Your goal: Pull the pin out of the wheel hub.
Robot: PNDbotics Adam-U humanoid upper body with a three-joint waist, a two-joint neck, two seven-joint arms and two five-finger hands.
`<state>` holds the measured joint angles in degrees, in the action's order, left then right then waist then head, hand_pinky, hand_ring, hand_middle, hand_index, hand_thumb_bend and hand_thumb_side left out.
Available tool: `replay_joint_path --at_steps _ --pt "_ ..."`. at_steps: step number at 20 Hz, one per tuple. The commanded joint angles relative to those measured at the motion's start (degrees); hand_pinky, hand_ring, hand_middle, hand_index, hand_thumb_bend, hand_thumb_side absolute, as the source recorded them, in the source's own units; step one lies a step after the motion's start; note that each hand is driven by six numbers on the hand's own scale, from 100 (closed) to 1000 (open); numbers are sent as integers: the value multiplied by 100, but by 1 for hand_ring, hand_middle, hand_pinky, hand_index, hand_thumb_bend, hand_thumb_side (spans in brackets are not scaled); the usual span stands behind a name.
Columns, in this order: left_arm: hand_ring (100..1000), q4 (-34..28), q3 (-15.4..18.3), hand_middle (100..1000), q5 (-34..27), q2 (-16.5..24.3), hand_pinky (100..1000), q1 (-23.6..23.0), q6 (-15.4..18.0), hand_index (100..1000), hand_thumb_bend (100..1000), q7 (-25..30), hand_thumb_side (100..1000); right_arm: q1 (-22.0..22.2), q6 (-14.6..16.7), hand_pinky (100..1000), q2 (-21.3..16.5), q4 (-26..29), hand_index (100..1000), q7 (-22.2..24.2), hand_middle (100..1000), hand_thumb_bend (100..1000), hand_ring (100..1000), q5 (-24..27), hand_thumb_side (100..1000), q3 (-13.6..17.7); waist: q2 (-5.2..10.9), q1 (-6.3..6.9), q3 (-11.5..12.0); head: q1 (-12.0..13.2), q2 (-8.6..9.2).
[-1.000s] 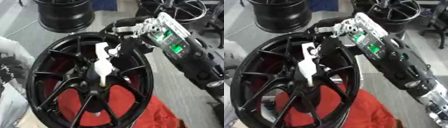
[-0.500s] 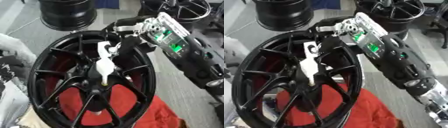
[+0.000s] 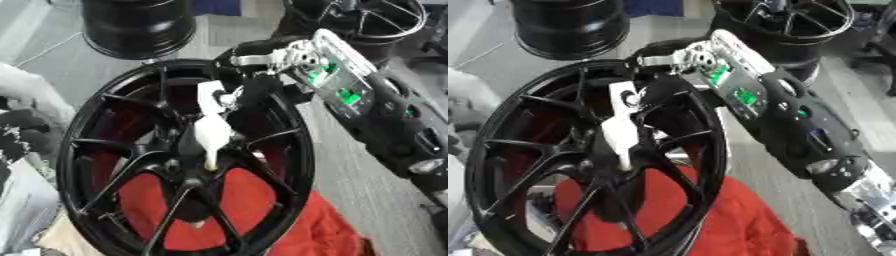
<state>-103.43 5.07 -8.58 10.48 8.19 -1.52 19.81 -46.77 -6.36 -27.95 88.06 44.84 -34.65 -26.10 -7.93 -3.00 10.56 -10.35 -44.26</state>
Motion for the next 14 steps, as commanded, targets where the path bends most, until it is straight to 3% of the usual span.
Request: replay_joint_path --at_steps 1,14 --pt "602 -130 -16 670 -27 26 579 84 7 784 100 19 876 -59 20 466 -54 -23 979 -21 891 100 482 -46 700 60 58 16 1 -24 14" --pt "603 -132 -17 670 -24 25 579 90 12 785 100 26 876 -22 70 468 -26 -96 968 82 883 100 480 -84 721 -7 48 14 8 -22 14"
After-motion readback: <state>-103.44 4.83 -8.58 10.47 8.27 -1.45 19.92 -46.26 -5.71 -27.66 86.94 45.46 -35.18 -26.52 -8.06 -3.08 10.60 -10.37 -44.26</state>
